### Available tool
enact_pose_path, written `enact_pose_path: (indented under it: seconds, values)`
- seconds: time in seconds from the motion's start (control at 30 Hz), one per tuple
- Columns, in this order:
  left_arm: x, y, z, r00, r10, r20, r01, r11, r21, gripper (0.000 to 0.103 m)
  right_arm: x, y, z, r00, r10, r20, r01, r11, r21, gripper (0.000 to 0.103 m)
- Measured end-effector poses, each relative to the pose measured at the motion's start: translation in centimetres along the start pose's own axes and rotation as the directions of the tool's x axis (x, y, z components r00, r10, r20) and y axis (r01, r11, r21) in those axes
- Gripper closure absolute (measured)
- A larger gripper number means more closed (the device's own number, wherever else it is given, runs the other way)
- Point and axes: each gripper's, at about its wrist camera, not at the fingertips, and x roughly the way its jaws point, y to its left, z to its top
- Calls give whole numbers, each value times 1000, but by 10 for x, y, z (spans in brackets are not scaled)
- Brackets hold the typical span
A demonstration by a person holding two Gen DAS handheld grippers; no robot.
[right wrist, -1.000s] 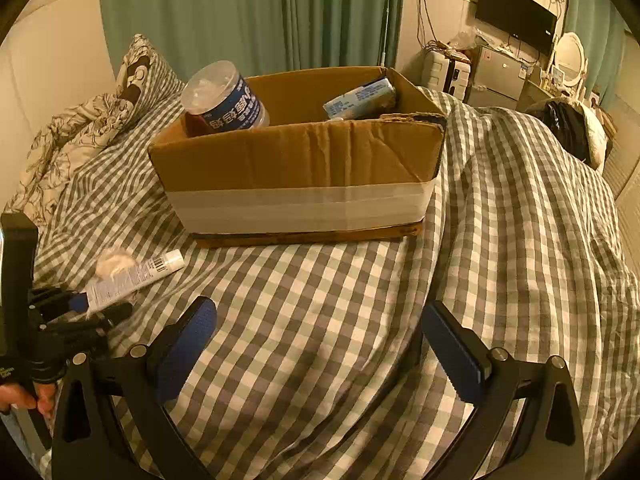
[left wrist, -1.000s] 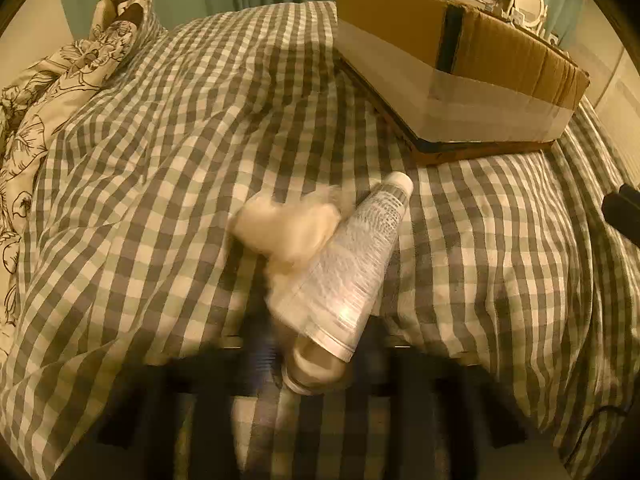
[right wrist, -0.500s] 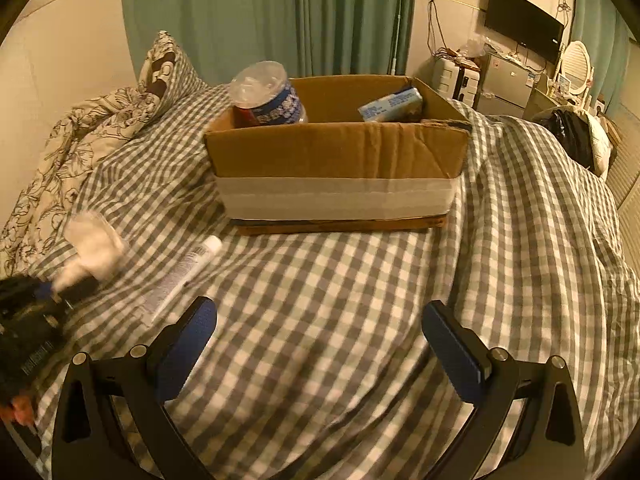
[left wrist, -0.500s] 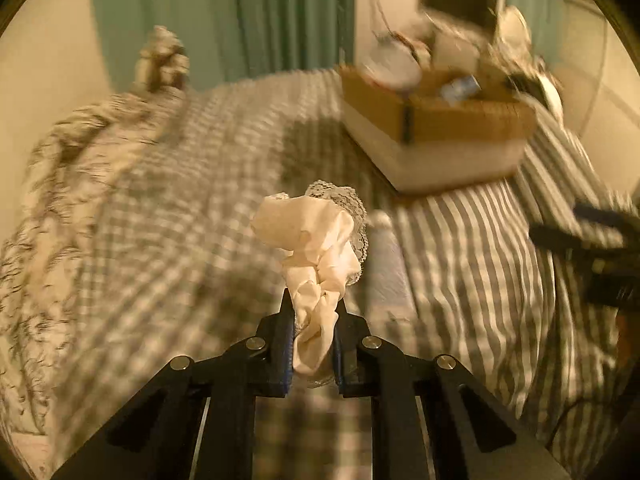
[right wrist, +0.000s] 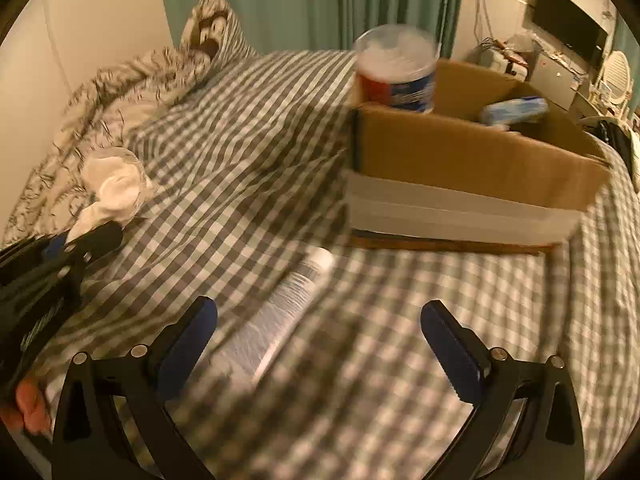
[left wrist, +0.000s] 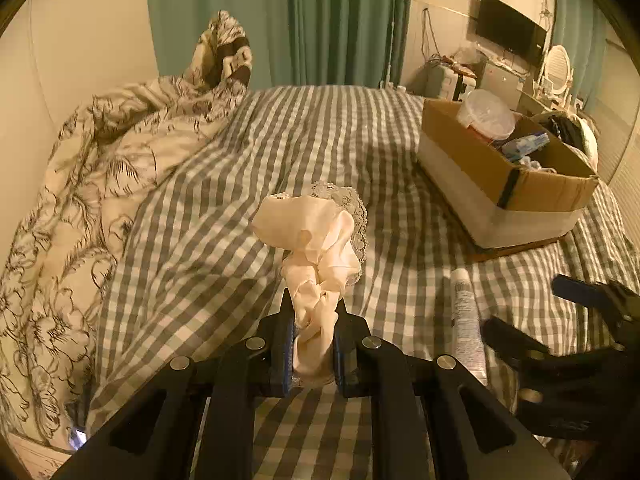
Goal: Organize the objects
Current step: 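Grasp the white toothpaste tube with the right tool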
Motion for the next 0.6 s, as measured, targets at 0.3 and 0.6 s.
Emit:
enact_pose_path:
  seconds: [0.3, 0.6]
  values:
    - [19, 2, -9, 998, -9, -57, 9, 1000, -1, 88, 59, 16, 3, 993, -18, -116, 15, 999, -33, 55]
    - [14, -5, -13, 999, 3, -50, -2, 1000, 23, 88, 41, 21, -4, 996, -1, -87, -7, 996, -88, 80]
